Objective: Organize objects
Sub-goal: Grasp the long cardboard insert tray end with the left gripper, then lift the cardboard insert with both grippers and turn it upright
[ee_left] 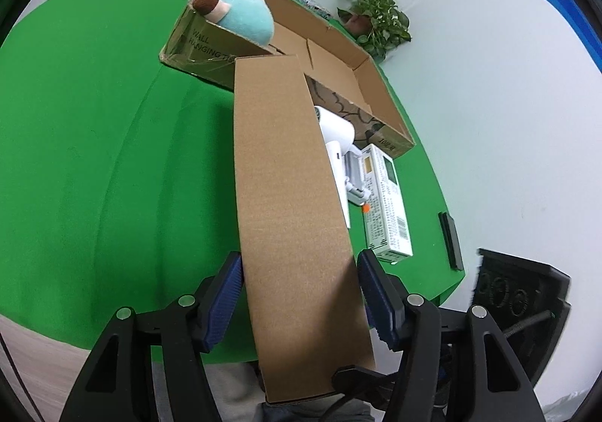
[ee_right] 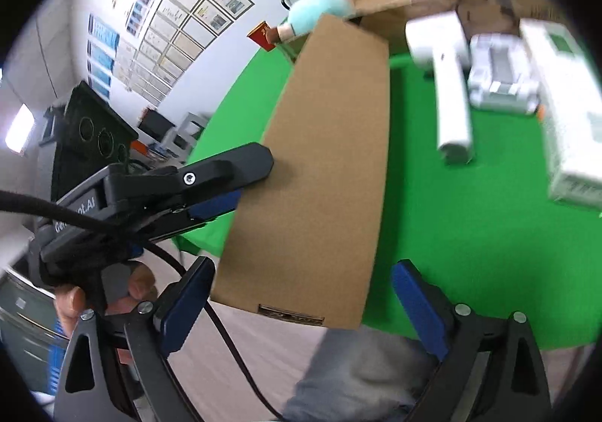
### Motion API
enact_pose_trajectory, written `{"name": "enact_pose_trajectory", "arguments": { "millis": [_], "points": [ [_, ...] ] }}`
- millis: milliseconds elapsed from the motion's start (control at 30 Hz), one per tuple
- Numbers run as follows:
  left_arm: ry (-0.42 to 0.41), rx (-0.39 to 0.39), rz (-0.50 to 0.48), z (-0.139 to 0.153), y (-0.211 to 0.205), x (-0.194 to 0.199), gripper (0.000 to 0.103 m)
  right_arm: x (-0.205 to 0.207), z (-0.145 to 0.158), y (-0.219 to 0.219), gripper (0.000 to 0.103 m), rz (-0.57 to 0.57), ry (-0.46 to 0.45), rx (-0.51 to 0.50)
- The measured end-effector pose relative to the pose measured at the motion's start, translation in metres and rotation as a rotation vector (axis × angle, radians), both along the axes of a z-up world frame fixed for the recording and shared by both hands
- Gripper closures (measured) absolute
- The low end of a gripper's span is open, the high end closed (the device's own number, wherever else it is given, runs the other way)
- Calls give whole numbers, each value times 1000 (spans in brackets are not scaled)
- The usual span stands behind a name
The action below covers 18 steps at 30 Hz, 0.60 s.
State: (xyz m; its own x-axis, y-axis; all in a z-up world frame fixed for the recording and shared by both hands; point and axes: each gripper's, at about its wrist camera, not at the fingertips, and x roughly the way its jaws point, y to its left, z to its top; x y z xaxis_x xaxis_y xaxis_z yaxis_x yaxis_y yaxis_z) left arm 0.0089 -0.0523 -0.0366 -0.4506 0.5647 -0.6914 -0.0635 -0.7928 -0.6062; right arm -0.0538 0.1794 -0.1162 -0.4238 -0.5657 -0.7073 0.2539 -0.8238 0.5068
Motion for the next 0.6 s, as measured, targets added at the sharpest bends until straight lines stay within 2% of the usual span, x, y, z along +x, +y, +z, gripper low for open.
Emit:
{"name": "enact_pose_trajectory", "arguments": {
  "millis": [33,67,100,133,367,467,600],
  "points": [
    [4,-1,4,1,4,0,45,4,4,0,7,4,21,33],
    [10,-1,9,5,7,2,54,10,9,-1,7,7,42,69],
    [13,1,4,3,11,3,75,11,14,-8,7,6,55,99],
    [15,7,-8,2,14,4,77,14,17,-9,7,4,64,125],
    [41,9,-72,10,43,10,80,24,35,-22,7,-8,120,205],
    [50,27,-92,4,44,1,81,13,33,-38,7,-23,105,269],
    [71,35,-129,9,57,-6,81,4,33,-43,9,-44,97,278]
  ]
}}
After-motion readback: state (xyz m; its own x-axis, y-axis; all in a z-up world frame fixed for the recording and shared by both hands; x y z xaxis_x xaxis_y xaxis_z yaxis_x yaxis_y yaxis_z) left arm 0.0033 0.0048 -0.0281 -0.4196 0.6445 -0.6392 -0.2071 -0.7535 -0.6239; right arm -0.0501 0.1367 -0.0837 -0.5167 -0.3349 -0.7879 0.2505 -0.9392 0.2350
